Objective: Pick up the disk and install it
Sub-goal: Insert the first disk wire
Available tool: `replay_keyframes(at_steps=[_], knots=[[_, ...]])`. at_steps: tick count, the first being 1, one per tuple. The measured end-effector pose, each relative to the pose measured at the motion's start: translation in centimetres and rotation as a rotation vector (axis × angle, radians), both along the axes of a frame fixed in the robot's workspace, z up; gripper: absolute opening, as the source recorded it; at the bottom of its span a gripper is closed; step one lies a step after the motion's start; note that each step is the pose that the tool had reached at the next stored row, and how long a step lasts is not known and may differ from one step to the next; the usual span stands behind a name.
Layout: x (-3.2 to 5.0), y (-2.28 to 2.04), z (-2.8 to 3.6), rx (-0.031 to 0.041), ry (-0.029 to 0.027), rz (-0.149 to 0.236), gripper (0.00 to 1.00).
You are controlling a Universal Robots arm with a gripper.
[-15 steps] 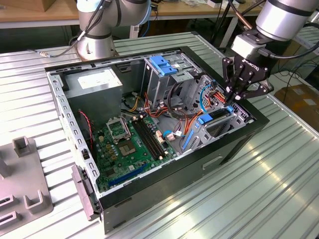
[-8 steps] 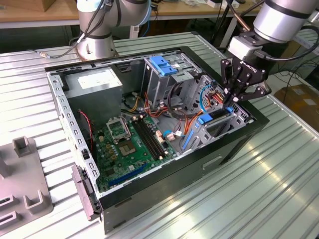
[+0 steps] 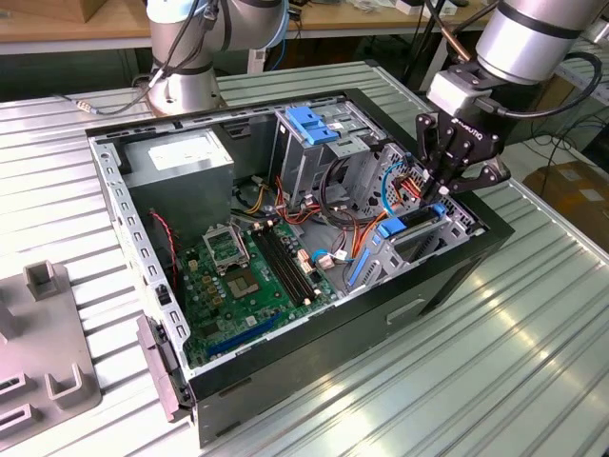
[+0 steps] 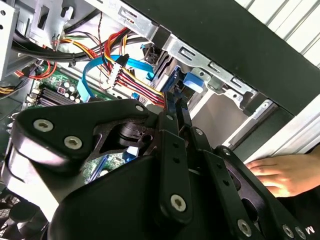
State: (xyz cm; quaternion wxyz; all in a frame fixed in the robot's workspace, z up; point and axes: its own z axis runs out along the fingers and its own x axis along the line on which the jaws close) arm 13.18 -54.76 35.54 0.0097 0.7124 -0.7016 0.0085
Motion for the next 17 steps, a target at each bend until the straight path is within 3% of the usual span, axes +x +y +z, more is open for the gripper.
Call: replay_keyframes(at_steps=[17], knots=[[-0.11, -0.16, -0.60, 0.0004, -0.0001, 0.017, 0.16]])
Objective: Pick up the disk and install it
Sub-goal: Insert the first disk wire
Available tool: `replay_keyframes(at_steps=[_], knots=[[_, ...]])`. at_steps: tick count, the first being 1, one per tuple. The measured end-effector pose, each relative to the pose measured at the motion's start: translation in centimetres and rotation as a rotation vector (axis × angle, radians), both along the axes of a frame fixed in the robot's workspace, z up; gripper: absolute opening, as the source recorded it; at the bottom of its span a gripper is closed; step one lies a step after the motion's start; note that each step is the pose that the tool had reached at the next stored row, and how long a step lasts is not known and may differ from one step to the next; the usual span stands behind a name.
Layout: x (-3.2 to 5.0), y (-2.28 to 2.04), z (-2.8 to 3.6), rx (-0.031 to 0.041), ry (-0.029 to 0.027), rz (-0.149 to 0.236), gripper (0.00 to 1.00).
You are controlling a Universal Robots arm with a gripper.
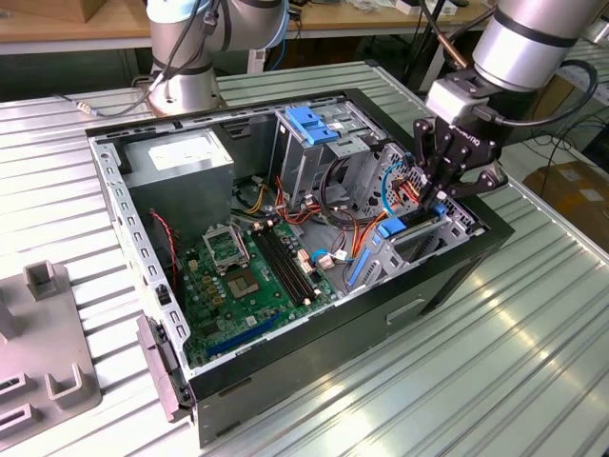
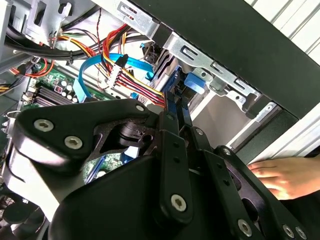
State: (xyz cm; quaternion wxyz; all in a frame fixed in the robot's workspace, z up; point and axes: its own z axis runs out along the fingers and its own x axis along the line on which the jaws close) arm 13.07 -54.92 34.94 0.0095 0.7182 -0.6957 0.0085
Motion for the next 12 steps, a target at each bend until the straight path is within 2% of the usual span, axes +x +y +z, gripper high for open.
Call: replay_keyframes(at_steps=[12], knots=[[-0.06, 0.00, -0.31, -0.0002, 0.0000, 0.000, 0.16]])
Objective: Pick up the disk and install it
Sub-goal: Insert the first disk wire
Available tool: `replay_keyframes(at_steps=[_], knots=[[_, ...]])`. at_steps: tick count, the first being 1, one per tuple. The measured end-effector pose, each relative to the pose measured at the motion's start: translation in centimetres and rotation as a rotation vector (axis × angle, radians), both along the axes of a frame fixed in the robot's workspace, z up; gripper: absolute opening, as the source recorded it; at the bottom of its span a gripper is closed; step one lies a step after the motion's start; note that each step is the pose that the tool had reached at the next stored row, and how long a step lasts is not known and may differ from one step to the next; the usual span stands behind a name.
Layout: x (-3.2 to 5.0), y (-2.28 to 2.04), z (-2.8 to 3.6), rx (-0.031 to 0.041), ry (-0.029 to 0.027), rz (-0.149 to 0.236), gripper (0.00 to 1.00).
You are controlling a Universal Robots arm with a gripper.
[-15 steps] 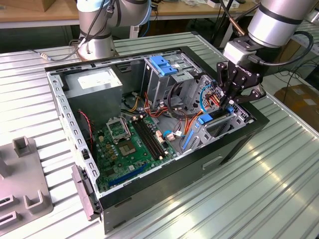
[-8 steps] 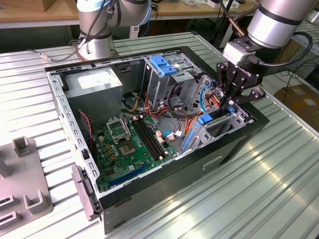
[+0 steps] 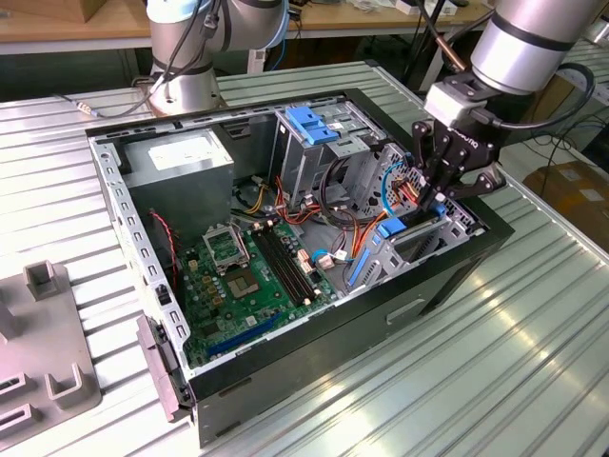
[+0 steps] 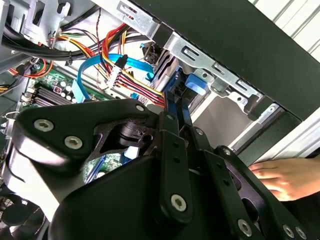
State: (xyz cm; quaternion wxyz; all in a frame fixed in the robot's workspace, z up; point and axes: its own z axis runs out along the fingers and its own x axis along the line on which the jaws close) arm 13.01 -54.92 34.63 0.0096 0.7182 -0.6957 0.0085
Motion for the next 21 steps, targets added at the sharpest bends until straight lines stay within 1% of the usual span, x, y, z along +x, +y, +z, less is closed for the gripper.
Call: replay_keyframes(at_steps=[3, 10, 16, 17, 18, 19, 20, 21], knots=[[-0.01, 0.00, -0.10, 0.0001, 0.0000, 0.000, 0.16], [-0.01, 0.00, -0.64, -0.0005, 0.0000, 0.000, 0.16], [-0.01, 0.00, -0.70, 0.0001, 0.0000, 0.000, 0.16], [-0.01, 0.00, -0.72, 0.0013, -0.0001, 0.000, 0.16], [-0.01, 0.00, -0.68, 0.0013, 0.0000, 0.000, 0.18], [-0.01, 0.00, -0.57, 0.0009, 0.0000, 0.000, 0.24], [-0.01, 0.00, -0.37, 0.0004, 0.0000, 0.000, 0.24], [-0.01, 0.00, -0.26, 0.0007, 0.0000, 0.000, 0.30]])
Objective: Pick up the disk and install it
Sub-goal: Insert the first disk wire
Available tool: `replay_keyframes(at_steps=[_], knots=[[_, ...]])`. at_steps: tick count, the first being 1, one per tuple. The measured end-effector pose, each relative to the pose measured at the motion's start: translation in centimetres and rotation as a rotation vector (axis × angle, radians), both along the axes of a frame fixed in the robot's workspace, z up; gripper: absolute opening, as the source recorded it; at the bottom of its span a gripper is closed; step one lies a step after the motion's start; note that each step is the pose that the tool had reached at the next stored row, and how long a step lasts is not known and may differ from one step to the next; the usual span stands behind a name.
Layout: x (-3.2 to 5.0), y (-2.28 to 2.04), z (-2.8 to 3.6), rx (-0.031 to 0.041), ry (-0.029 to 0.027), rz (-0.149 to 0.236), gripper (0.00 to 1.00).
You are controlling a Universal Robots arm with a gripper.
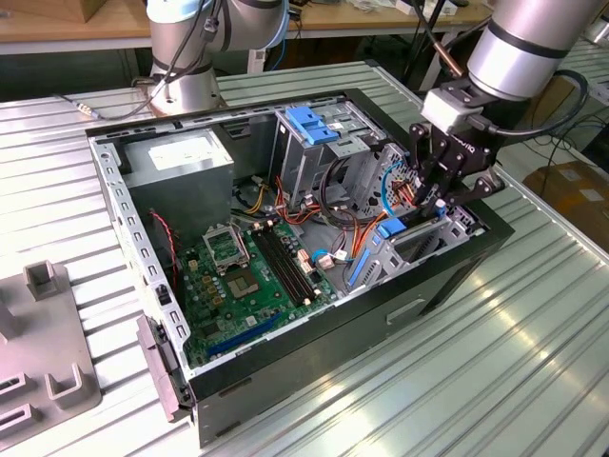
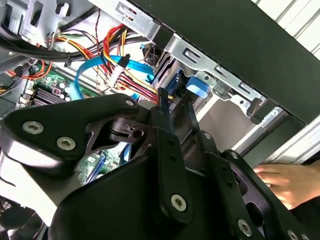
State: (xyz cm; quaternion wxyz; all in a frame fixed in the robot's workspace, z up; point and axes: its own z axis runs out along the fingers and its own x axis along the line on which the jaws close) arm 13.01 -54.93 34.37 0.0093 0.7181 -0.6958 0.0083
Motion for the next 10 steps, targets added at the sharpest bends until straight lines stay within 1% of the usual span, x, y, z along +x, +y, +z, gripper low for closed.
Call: replay_keyframes(at_steps=[1, 3, 8, 10], knots=[[0.00, 0.00, 0.28, -0.0004, 0.0000, 0.000, 0.30], [0.00, 0.00, 0.64, -0.0005, 0.0000, 0.000, 0.30], [0.01, 0.00, 0.70, -0.0004, 0.0000, 0.000, 0.30], [0.01, 0.00, 0.71, -0.0004, 0.0000, 0.000, 0.16]])
